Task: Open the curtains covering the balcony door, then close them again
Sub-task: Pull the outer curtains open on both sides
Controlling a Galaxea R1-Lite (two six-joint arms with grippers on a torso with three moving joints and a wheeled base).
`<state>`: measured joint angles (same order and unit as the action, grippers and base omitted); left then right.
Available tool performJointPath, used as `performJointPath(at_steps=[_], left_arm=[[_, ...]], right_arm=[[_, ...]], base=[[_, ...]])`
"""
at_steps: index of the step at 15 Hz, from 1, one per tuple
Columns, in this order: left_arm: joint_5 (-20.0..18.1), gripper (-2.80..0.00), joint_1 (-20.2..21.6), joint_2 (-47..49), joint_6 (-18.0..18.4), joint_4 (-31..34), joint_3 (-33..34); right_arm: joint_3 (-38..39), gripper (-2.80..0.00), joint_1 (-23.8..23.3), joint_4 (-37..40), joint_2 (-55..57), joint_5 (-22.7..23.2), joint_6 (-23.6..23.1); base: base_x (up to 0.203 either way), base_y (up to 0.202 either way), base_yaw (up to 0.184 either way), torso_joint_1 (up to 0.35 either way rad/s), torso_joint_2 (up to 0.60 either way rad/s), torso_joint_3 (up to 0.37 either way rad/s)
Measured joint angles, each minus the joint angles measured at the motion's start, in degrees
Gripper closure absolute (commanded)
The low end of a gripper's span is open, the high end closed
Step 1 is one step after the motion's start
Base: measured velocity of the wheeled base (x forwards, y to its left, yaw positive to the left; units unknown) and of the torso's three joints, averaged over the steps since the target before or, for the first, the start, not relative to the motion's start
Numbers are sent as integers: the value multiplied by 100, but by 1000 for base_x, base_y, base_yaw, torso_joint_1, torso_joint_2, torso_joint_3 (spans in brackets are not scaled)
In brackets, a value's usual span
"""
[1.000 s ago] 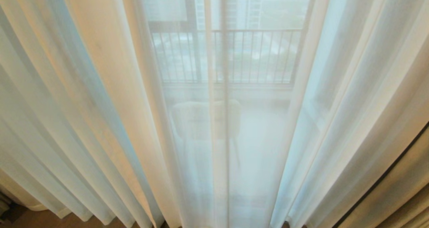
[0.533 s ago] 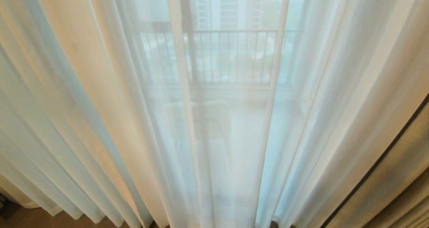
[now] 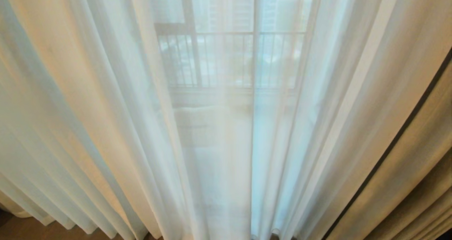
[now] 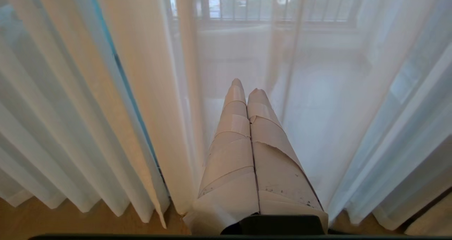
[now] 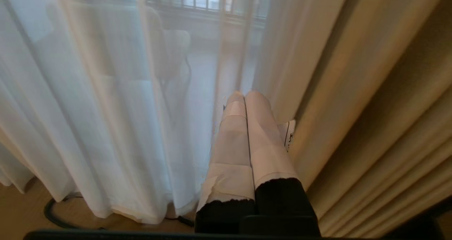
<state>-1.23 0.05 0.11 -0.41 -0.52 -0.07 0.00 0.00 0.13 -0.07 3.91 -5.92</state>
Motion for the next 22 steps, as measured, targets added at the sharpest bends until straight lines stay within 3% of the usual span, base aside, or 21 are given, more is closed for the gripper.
performJointPath(at_steps=[3,22], left_arm=[[0,0,5,0,0,-4,5],[1,0,2,0,-16,1,5]], right_arm=[[0,0,9,5,0,-1,0],[0,0,0,0,0,-13,-89]], base=[[0,-139,1,20,7,1],[0,0,0,0,0,0]])
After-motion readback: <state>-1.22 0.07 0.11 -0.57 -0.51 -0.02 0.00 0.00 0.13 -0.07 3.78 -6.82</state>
